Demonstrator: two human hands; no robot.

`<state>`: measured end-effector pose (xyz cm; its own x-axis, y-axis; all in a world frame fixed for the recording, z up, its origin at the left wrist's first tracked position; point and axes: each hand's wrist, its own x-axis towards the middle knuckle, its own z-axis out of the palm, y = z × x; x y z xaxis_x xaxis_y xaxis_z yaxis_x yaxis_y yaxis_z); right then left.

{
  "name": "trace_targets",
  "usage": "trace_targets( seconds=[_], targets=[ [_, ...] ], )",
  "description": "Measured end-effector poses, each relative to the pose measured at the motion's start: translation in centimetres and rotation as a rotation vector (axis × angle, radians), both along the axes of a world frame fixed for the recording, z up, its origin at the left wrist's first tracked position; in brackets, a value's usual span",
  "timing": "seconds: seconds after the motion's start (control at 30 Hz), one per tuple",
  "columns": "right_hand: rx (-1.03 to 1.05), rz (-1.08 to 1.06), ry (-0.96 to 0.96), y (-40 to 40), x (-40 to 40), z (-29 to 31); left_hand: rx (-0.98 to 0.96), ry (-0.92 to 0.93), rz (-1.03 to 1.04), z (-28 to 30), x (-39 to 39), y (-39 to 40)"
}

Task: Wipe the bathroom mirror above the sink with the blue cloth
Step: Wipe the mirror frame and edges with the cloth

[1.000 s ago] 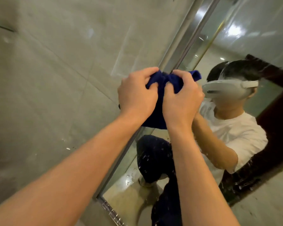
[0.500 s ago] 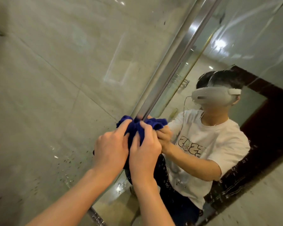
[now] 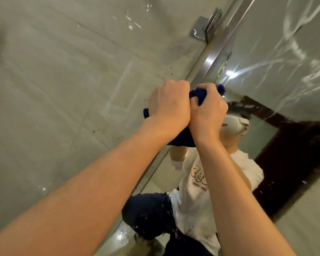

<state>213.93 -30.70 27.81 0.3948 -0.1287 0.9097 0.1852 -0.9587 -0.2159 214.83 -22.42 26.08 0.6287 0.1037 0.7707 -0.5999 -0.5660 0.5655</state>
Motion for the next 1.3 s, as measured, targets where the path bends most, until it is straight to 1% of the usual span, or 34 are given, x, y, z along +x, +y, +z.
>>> trace_targets(
  seconds=[0.1,0.3,0.4,0.5,0.53,0.6,0.7,0.77,0.83,0.93,1.0,1.07,1.13,1.23,1.3],
  targets=[
    [-0.044,-0.002,-0.077,-0.3,0.7,-1.8,0.054,-0.035,-0.002,-1.3,0.2,0.1],
    [-0.101,0.001,-0.05,-0.6,0.7,-8.0,0.022,0.07,-0.048,-7.3,-0.2,0.3],
    [-0.13,-0.009,0.049,-0.6,0.2,-11.6,0.044,0.136,-0.043,-10.8,-1.1,0.3],
    [-0.142,0.02,0.147,-0.9,-0.2,-12.7,-0.062,0.169,-0.113,-12.8,-1.4,0.3],
    [-0.126,0.043,0.18,-0.9,-0.3,-12.4,-0.105,0.169,-0.134,-12.8,-1.5,0.3],
    [-0.074,0.081,0.239,-1.0,-0.6,-11.3,-0.119,0.162,-0.148,-12.1,-1.4,0.3],
    [-0.061,0.081,0.231,-0.4,-0.7,-8.0,-0.092,0.095,-0.117,-9.5,-0.4,0.3],
    [-0.112,0.015,0.228,-0.2,-0.7,-4.4,-0.089,-0.008,-0.072,-6.4,0.6,0.2],
    [-0.176,-0.053,0.206,-0.3,-0.3,0.1,-0.115,-0.064,-0.045,-2.3,0.9,-0.1],
    [-0.169,-0.068,0.131,-0.2,0.4,6.3,-0.13,-0.114,-0.023,3.9,1.3,-0.3],
    [-0.14,-0.083,0.073,-0.5,0.7,8.7,-0.108,-0.157,0.01,6.2,1.5,-0.5],
    [-0.149,-0.118,0.054,-0.5,1.1,9.5,-0.086,-0.187,0.075,6.8,1.6,-0.7],
    [-0.221,-0.193,0.061,-0.4,1.3,9.2,-0.059,-0.178,0.114,6.1,1.3,-0.8],
    [-0.308,-0.251,0.099,-0.1,1.3,7.8,0.024,-0.16,0.147,4.3,0.2,-1.0],
    [-0.319,-0.246,0.123,-0.1,1.0,5.7,0.11,-0.13,0.157,2.6,0.1,-0.8]
  ],
)
